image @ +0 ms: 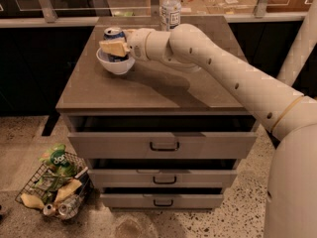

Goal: Pick pepsi can from white bowl and place on counter

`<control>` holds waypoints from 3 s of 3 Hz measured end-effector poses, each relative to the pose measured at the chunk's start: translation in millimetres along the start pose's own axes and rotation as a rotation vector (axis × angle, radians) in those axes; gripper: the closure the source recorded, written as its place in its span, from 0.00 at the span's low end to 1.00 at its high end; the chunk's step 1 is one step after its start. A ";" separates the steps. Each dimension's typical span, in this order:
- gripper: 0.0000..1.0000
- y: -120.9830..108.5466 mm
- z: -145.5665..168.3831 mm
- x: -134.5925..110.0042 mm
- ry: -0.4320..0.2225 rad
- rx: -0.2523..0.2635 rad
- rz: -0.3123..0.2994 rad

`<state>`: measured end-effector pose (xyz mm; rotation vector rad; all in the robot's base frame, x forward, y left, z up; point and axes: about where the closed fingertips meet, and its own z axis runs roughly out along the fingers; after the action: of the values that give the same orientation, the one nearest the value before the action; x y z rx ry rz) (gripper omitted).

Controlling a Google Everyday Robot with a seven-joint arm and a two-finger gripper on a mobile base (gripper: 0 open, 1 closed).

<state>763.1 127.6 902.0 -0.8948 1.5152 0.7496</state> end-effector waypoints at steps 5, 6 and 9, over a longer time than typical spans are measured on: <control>1.00 4.1 -54.5 -42.0 -0.007 0.050 -0.033; 1.00 4.2 -90.7 -59.2 -0.011 0.106 -0.049; 1.00 -6.6 -160.9 -45.2 -0.022 0.256 -0.053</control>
Offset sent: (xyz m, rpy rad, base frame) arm -0.0007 0.0025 -0.0003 0.0003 0.0006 0.0036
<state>690.0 -7.6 967.9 -0.7284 1.5217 0.5112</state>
